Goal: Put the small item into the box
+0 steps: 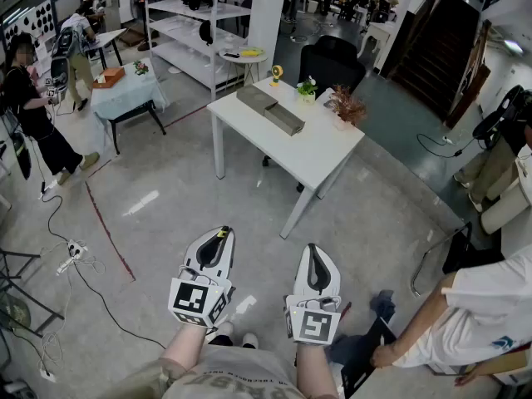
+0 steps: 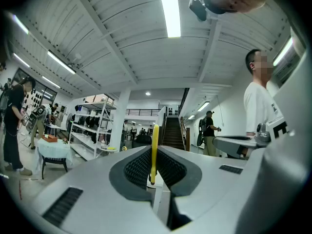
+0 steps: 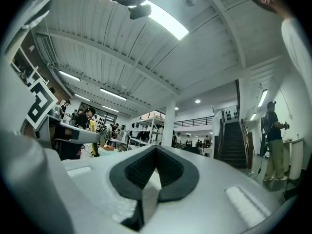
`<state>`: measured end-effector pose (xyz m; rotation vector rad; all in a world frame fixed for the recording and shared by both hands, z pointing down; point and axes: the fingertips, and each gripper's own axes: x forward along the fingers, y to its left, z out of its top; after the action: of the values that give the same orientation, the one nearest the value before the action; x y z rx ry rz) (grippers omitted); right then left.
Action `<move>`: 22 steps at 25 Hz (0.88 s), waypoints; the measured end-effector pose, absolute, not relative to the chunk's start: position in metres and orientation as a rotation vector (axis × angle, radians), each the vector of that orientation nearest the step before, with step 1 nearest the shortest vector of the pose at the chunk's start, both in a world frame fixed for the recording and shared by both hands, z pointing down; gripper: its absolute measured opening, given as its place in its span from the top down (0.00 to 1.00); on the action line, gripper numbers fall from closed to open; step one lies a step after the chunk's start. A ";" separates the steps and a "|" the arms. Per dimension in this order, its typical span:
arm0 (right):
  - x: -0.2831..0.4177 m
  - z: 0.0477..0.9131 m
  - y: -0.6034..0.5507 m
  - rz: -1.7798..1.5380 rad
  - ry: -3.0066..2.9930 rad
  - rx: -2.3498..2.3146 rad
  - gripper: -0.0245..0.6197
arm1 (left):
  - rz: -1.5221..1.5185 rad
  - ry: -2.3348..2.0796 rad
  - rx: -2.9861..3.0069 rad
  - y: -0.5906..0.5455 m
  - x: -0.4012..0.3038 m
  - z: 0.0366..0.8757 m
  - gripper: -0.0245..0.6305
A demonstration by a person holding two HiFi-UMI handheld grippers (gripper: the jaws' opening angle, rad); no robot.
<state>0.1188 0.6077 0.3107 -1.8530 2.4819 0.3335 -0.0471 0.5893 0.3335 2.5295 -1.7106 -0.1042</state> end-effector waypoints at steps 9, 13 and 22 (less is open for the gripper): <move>0.123 0.315 0.599 0.325 2.481 -1.862 0.96 | -0.090 -1.698 2.534 0.580 -0.043 0.338 0.91; 0.122 0.318 0.593 0.318 2.479 -1.878 0.96 | -0.085 -1.685 2.540 0.572 -0.044 0.341 0.92; 0.110 0.316 0.574 0.262 2.454 -1.831 0.96 | -0.091 -1.655 2.561 0.549 -0.056 0.340 0.91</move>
<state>0.1103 0.5740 0.3164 -1.8314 2.4543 0.2622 -0.0560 0.5492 0.3402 2.5605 -1.6545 -0.0906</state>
